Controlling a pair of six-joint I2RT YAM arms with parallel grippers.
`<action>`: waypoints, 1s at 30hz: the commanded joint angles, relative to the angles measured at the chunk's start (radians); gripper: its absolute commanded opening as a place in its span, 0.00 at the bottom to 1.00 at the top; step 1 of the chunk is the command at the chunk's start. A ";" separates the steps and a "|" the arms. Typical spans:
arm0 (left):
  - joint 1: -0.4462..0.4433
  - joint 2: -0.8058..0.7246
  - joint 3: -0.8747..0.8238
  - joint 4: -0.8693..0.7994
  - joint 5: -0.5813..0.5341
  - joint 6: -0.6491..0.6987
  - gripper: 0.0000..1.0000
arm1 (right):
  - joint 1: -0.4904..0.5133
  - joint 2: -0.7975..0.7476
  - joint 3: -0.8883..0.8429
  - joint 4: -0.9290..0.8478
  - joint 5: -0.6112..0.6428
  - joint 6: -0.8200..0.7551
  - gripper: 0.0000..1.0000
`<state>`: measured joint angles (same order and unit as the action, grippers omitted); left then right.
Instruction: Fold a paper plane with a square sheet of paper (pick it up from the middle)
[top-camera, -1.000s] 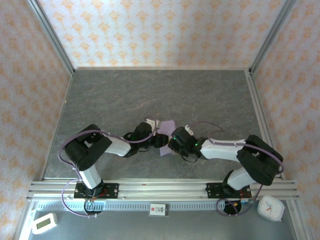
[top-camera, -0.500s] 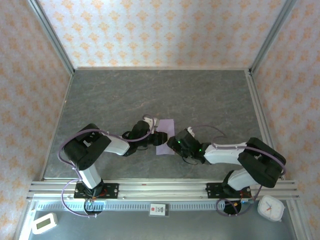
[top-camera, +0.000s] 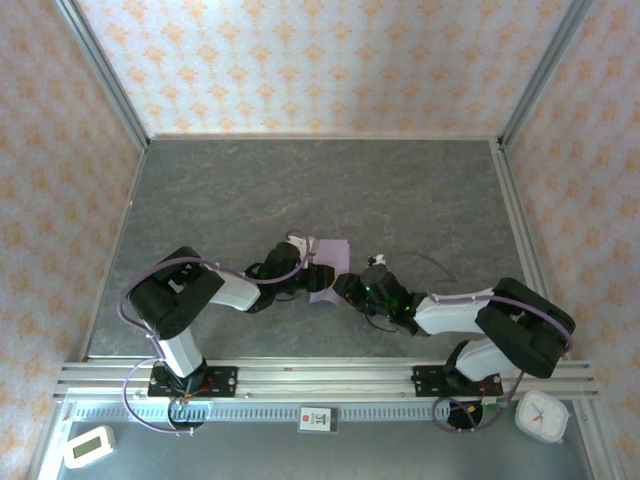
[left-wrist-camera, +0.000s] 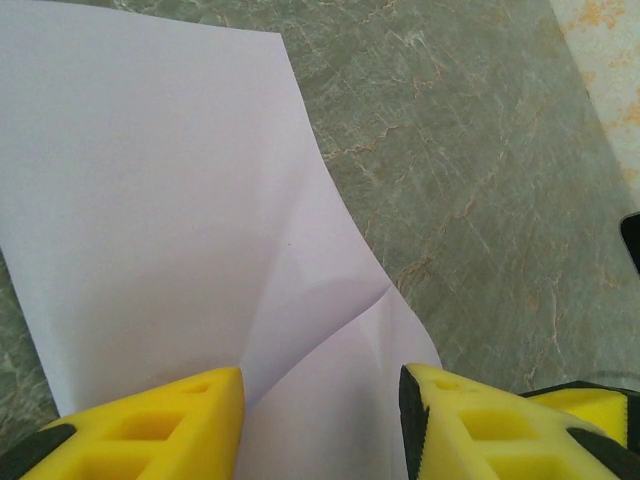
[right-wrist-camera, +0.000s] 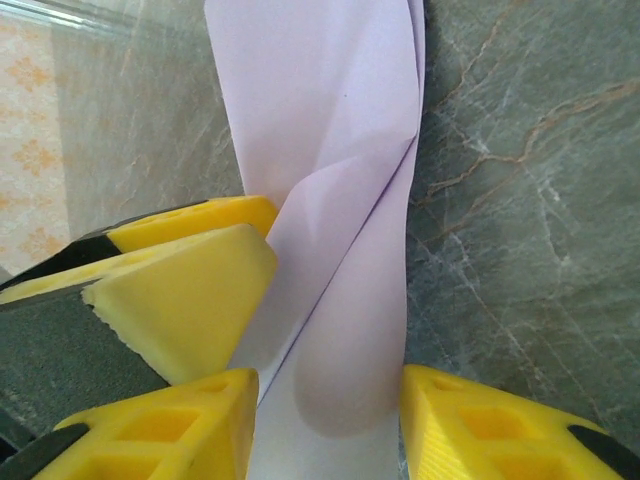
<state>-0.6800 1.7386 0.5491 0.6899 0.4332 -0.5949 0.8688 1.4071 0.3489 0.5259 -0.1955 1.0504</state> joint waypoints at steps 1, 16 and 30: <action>-0.013 0.032 -0.008 -0.087 -0.008 0.015 0.47 | -0.005 -0.006 -0.017 0.237 -0.021 -0.001 0.43; -0.013 0.029 0.008 -0.111 -0.010 0.018 0.47 | -0.040 0.079 -0.079 0.432 -0.033 0.044 0.43; -0.013 0.022 0.020 -0.129 -0.014 0.026 0.47 | -0.039 0.046 -0.195 0.438 -0.007 0.107 0.43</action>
<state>-0.6807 1.7382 0.5640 0.6617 0.4305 -0.5846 0.8341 1.4773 0.1539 0.9577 -0.2253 1.1454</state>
